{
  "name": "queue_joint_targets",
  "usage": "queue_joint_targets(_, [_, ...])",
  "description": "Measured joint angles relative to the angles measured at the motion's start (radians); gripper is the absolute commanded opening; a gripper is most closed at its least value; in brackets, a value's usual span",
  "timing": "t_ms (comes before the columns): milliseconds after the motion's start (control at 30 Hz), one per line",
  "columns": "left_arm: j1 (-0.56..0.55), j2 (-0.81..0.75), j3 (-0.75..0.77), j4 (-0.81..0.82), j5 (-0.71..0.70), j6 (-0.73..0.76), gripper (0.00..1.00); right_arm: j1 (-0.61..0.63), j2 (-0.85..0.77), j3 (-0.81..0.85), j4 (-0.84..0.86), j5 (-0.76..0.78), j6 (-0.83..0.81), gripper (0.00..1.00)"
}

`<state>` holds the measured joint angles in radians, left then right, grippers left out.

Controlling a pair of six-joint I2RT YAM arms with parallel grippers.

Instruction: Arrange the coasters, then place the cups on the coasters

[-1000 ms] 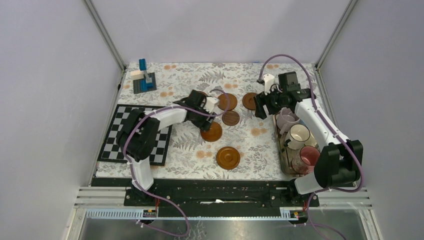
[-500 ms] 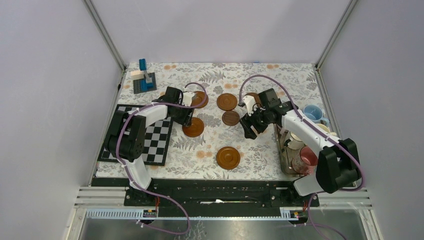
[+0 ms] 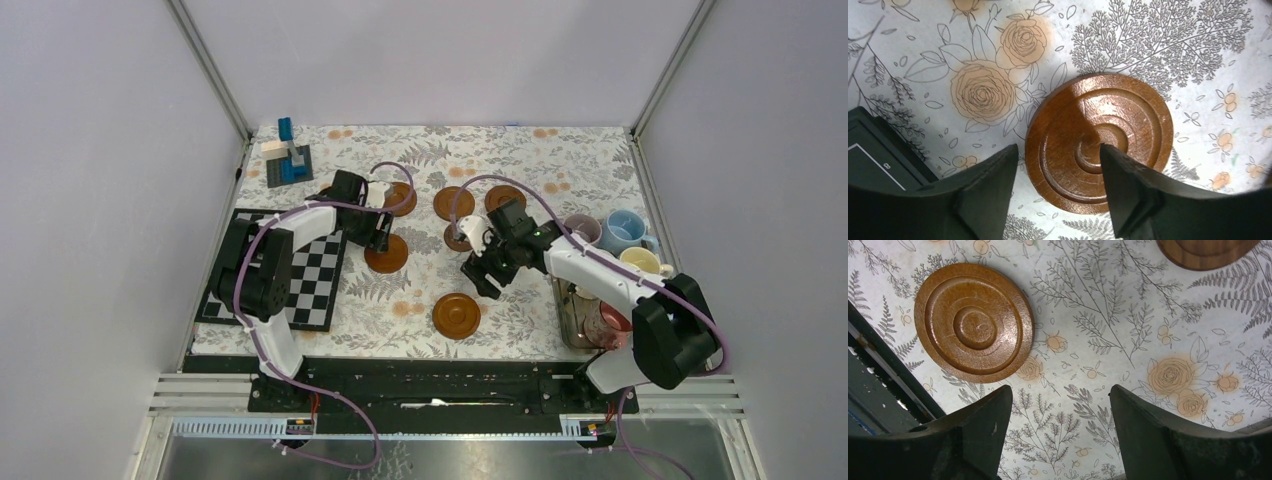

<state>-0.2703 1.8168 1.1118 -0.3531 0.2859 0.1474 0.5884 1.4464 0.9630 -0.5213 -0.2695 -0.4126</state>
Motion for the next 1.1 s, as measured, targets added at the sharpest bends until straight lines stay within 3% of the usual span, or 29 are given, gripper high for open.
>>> queue_joint_targets(267, [0.039,-0.053,0.072,-0.114,0.078,-0.054,0.89,0.137,0.045,-0.003,0.043,0.063,-0.003,0.79])
queue_joint_targets(500, [0.178,-0.147,0.187,-0.141,0.221,-0.139,0.96,0.266,0.109,-0.01,0.105,0.132,-0.002,0.81])
queue_joint_targets(600, [0.224,-0.174,0.18,-0.139,0.235,-0.158,0.96,0.288,0.15,-0.01,0.131,0.163,-0.002,0.8])
queue_joint_targets(800, [0.21,-0.211,0.143,-0.146,0.26,-0.164,0.95,0.296,0.212,-0.01,0.146,0.215,-0.003,0.78])
queue_joint_targets(1100, [0.204,-0.21,0.142,-0.138,0.278,-0.163,0.86,0.277,0.217,-0.007,0.146,0.249,-0.014,0.65])
